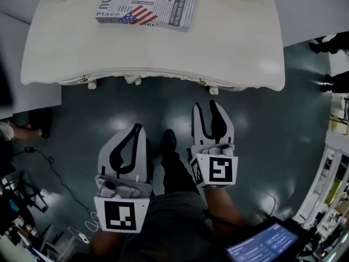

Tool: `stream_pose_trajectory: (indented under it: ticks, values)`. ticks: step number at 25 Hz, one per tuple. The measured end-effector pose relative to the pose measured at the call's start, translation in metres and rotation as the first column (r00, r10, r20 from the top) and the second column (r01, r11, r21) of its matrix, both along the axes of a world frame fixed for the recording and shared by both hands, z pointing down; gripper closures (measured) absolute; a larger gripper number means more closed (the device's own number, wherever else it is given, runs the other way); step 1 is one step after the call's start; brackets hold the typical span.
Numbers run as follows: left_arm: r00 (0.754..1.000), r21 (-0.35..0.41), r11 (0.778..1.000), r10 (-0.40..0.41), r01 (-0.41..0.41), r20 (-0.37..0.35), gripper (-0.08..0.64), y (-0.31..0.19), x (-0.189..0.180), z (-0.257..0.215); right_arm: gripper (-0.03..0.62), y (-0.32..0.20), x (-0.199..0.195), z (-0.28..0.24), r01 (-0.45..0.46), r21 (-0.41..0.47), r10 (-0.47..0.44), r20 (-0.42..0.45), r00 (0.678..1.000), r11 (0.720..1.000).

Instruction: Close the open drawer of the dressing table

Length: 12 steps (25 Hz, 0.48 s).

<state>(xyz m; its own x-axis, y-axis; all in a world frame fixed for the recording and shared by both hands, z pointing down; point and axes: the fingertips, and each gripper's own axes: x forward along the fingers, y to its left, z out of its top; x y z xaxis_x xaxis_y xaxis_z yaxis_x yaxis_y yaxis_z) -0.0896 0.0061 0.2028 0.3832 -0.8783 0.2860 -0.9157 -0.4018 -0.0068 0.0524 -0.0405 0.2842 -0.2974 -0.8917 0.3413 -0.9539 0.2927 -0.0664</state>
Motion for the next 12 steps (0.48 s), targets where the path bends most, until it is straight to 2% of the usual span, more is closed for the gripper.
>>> stream_pose_trajectory:
  ticks: [6, 12]
  values:
    - [1.0, 0.122, 0.992, 0.031, -0.031, 0.004, 0.543, 0.014, 0.001, -0.064, 0.464, 0.038, -0.018, -0.082, 0.012, 0.105, -0.015, 0.031, 0.999, 0.994]
    - [0.998, 0.217, 0.974, 0.055, -0.059, 0.024, 0.543, 0.038, -0.006, -0.123, 0.54, 0.077, -0.031, -0.161, -0.006, 0.227, 0.005, 0.007, 1.0, 0.974]
